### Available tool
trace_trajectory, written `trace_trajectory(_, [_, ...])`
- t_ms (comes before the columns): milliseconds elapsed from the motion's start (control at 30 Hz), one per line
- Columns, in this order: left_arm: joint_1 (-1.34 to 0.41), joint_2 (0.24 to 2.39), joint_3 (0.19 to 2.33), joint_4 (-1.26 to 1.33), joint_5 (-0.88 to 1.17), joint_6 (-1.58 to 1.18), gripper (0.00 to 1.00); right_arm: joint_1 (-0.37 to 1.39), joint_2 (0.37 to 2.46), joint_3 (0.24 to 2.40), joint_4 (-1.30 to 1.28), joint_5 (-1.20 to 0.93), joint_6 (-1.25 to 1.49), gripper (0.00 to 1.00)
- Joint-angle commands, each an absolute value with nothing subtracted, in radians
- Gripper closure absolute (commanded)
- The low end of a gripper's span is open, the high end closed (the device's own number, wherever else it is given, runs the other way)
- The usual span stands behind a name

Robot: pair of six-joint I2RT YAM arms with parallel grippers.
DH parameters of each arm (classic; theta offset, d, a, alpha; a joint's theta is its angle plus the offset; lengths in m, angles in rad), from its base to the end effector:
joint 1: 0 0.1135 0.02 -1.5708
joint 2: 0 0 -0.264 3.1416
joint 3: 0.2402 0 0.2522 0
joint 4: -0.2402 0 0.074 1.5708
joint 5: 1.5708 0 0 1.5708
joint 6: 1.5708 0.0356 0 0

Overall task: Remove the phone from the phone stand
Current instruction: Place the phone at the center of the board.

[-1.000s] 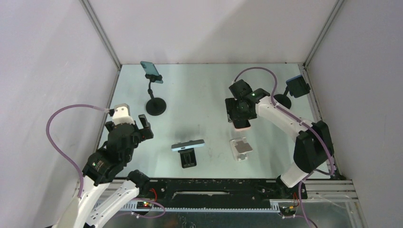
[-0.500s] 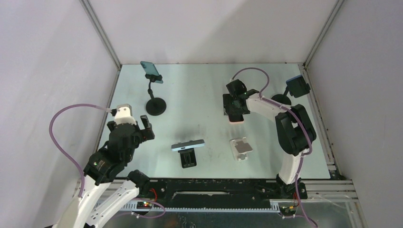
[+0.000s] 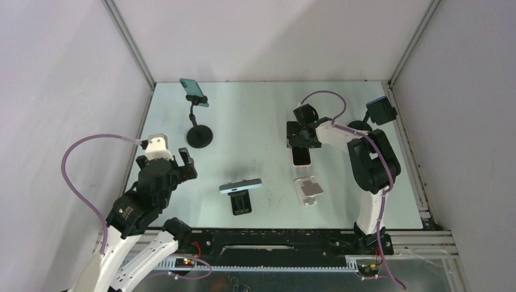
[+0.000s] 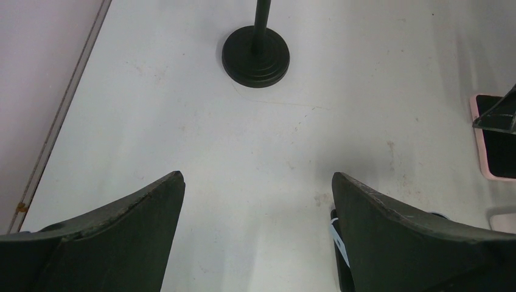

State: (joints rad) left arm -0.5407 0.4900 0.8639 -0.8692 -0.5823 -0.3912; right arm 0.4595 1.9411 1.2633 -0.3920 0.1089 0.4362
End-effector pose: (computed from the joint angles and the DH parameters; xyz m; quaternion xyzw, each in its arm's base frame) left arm 0.0825 -0.0267 0.3338 -0.0852 0.8314 -0.0002 0.5491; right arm 0.3571 0.1724 0.1568 0.0022 0.9674 0.0597 0.2459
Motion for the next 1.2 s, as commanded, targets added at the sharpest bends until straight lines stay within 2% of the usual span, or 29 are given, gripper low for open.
trace_trajectory(0, [-0.531, 0.492, 0.866, -0.842, -0.606, -0.382, 0.02, 0.454, 1.992, 1.267, -0.346, 0.089, 0.453, 0.08])
trace_trajectory(300, [-0.531, 0.511, 0.868, -0.849, -0.616, -0.385, 0.02, 0.466, 1.945, 1.262, -0.383, 0.152, 0.47, 0.03])
trace_trajectory(600, [-0.531, 0.504, 0.867, -0.847, -0.612, -0.383, 0.02, 0.468, 1.732, 1.262, -0.449, 0.223, 0.442, 0.03])
trace_trajectory(767, [-0.529, 0.505, 0.864, -0.842, -0.603, -0.38, 0.02, 0.485, 1.613, 1.262, -0.499, 0.192, 0.419, 0.04])
trace_trajectory(1033, [-0.53, 0.471, 0.863, -0.84, -0.601, -0.379, 0.02, 0.578, 1.489, 1.262, -0.587, 0.08, 0.366, 0.04])
trace_trajectory(1167, [-0.529, 0.459, 0.861, -0.833, -0.591, -0.374, 0.02, 0.685, 1.407, 1.24, -0.646, 0.075, 0.37, 0.05])
